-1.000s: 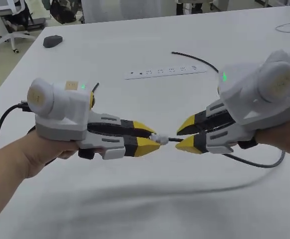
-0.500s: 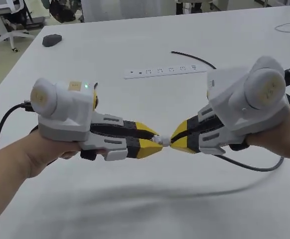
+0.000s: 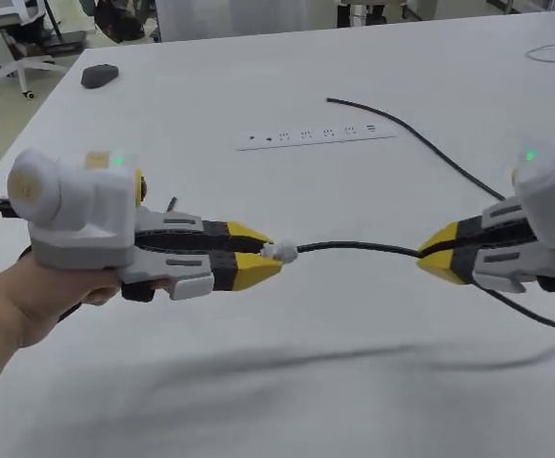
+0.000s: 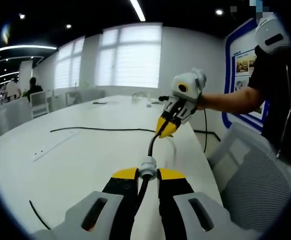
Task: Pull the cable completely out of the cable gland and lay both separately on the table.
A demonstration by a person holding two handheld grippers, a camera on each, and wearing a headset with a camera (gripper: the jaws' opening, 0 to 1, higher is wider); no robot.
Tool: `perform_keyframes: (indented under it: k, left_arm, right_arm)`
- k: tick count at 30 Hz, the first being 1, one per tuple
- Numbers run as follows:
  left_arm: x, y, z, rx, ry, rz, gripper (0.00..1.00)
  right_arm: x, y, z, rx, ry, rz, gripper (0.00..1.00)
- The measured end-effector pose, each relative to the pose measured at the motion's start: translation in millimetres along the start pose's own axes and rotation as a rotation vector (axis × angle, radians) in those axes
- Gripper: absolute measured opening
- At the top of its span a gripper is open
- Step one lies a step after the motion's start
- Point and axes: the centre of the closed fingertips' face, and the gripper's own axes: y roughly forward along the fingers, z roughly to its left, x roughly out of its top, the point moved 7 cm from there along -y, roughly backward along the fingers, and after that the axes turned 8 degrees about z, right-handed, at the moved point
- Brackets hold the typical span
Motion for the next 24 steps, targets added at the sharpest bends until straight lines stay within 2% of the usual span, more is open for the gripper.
perform_keyframes:
  k: [4, 6, 8, 12, 13, 16, 17, 19, 20, 22, 23, 24]
  left_arm:
    - [-2.5, -3.5, 1.1, 0.013, -0.014, -0.005, 0.14]
    - [-2.0, -3.1, 1.1, 0.015, -0.020, -0.010, 0.14]
    - [-1.6, -1.4, -0.1, 0.012, -0.014, -0.005, 0.14]
    - [-1.4, 1.6, -1.0, 0.009, -0.008, 0.005, 0.14]
    - [-1.6, 2.1, -1.5, 0.005, -0.007, 0.008, 0.14]
    - [-2.2, 2.4, -2.0, 0.002, -0.005, 0.015, 0.14]
    - [-2.0, 2.3, -2.1, 0.002, -0.007, 0.014, 0.14]
    - [-1.1, 0.8, -2.0, 0.000, -0.016, 0.008, 0.14]
    - [-1.1, 0.6, -2.1, 0.001, -0.015, 0.008, 0.14]
    - [-2.4, 0.3, -2.5, -0.001, -0.011, 0.022, 0.14]
    - [-2.7, 0.5, -2.9, -0.002, -0.009, 0.025, 0.14]
    - [-3.3, 0.9, -3.3, -0.003, -0.011, 0.028, 0.14]
  right_arm:
    - [-29.0, -9.3, -7.0, -0.017, 0.058, 0.022, 0.00]
    - [-36.6, -8.9, -4.5, -0.005, 0.076, 0.029, 0.00]
    - [-39.7, -7.0, -2.2, 0.009, 0.113, 0.027, 0.00]
    - [-45.6, -2.5, 0.7, 0.014, 0.099, 0.067, 0.00]
    - [-46.8, -1.2, 2.2, 0.032, 0.106, 0.075, 0.00]
    - [-46.7, 0.3, 2.8, 0.037, 0.100, 0.084, 0.00]
    - [-46.3, 0.2, 1.4, 0.025, 0.095, 0.093, 0.03]
    - [-43.7, -1.3, -2.4, 0.011, 0.108, 0.093, 0.15]
    - [-37.7, -3.9, 0.1, 0.055, 0.136, 0.067, 0.16]
    - [-18.6, -8.5, -3.0, 0.031, 0.098, -0.002, 0.13]
    - [-15.7, -8.9, -2.0, 0.041, 0.096, -0.005, 0.12]
    - [-4.5, -8.6, 0.1, 0.064, 0.086, -0.031, 0.13]
